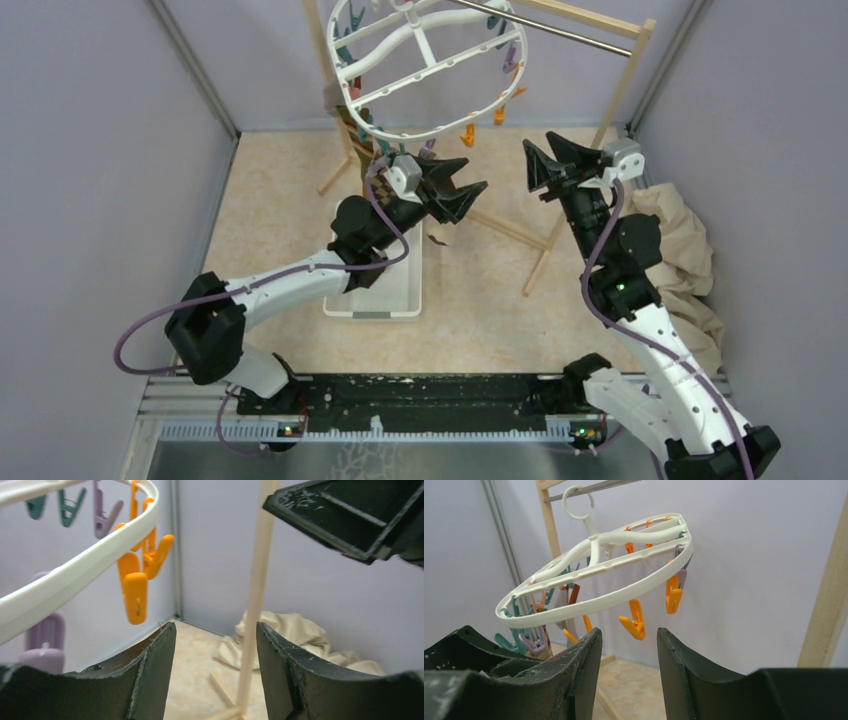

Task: Clip the socks to the hanger
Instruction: Open the clamp at the hanger.

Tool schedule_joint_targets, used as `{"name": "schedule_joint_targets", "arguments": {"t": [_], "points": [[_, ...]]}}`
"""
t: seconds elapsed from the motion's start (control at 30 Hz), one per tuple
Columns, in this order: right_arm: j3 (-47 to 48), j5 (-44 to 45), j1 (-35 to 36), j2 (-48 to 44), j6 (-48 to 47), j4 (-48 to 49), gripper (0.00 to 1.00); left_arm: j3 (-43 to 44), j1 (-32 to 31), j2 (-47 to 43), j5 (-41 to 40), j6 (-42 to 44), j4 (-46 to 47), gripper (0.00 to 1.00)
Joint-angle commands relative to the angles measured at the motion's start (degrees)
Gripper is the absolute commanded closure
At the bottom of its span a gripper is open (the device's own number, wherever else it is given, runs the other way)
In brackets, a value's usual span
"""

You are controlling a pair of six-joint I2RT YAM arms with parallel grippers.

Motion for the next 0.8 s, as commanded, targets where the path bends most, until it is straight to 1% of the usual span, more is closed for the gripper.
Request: {"name": "schedule_joint_targets", "arguments": {"t": [0.0,0.13,0.33,0.53,0.7,0.77], "points": [[-0.6,1.8,-0.8,-1.3,-1.1,-0.3,0.55,-2.4,-0.6,2.3,-7.7,9.3,11.9,0.34],[-0.8,1.5,-1.0,-1.0,-1.0,0.1,0.55,-2.6,-0.7,4.5,-9.4,12.7,14.1,0.33],[-1.0,0.7,-1.2,-0.6,-0.7,0.7,0.55,-2.6,-0.8,9.9,-11.9,17.8,23.7,0.31],[-1.0,0.6,-1.3,-0.8,-0.8,0.4,0.56,1.2,-0.8,15.5,-13.0,20.6,29.1,0.29],[-1.0,0.5,-1.4,-1.0,-0.8,0.3,0.56,3.1,-0.8,20.3,-14.4,22.0,36.9,0.29],[-1.0,0.3,-1.4,-0.9,-0.8,0.2,0.56,4.3,-0.8,21.2,-15.2,22.1,36.1,0.28]]}}
